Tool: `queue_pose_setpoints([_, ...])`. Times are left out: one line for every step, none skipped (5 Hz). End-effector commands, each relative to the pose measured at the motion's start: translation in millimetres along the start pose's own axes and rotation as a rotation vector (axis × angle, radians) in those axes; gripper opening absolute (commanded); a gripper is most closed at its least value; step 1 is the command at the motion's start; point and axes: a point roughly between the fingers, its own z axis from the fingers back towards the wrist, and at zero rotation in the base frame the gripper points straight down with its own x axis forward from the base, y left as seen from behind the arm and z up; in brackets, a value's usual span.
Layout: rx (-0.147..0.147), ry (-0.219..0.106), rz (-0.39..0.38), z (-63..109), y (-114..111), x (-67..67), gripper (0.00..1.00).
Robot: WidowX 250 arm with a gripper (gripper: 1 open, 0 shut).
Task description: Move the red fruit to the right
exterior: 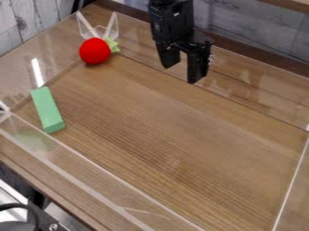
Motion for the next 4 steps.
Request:
queue_pose_setpoints([0.010, 0.016, -0.004, -1.8, 6, 0.2, 1.00])
queue_pose_setpoints([0.019, 0.025, 0.092, 4.2, 23, -1.6, 1.00])
queue_pose_setpoints([0.025, 0.044, 0.163, 4.6, 26, -4.9, 1.00])
queue_pose_setpoints([0.050, 0.037, 0.135, 10.0, 57, -2.5, 1.00])
